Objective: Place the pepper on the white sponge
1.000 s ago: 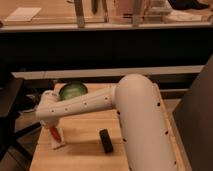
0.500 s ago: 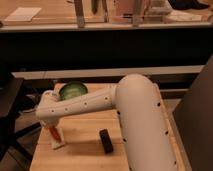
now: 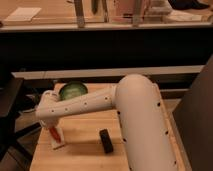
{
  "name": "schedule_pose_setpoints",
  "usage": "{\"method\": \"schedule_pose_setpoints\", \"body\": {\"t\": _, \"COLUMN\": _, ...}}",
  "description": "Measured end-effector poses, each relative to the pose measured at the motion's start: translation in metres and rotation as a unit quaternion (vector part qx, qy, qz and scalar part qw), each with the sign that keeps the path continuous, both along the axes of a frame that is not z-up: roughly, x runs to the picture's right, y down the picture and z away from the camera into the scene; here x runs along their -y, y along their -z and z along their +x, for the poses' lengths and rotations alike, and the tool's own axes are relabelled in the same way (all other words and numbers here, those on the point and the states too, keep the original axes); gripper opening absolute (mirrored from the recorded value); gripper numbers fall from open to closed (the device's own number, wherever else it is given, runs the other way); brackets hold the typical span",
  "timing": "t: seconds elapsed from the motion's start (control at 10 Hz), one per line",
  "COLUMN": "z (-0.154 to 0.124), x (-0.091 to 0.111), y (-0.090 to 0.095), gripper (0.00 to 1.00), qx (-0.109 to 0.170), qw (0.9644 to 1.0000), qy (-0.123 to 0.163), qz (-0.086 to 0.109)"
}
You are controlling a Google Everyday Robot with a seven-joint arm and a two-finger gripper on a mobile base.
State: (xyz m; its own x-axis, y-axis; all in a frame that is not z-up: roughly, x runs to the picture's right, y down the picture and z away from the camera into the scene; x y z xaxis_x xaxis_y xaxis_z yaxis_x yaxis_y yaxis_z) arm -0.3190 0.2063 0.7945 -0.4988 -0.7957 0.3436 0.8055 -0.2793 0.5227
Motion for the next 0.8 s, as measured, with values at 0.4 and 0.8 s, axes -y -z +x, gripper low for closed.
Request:
{"method": "schedule_pose_setpoints", "body": {"t": 0.4, "z": -0.0011, "x": -0.0008, "y": 0.0009, "gripper": 0.16, "qx": 0.005, "qw": 1.0, "qy": 0.005, "qz": 0.0}}
{"method": "schedule_pose_setpoints", "body": {"t": 0.8, "z": -0.0026, "x": -0.0009, "y": 0.0022, "gripper": 0.16, "qx": 0.012, "qw": 0.9999, "qy": 0.01, "qz": 0.0}}
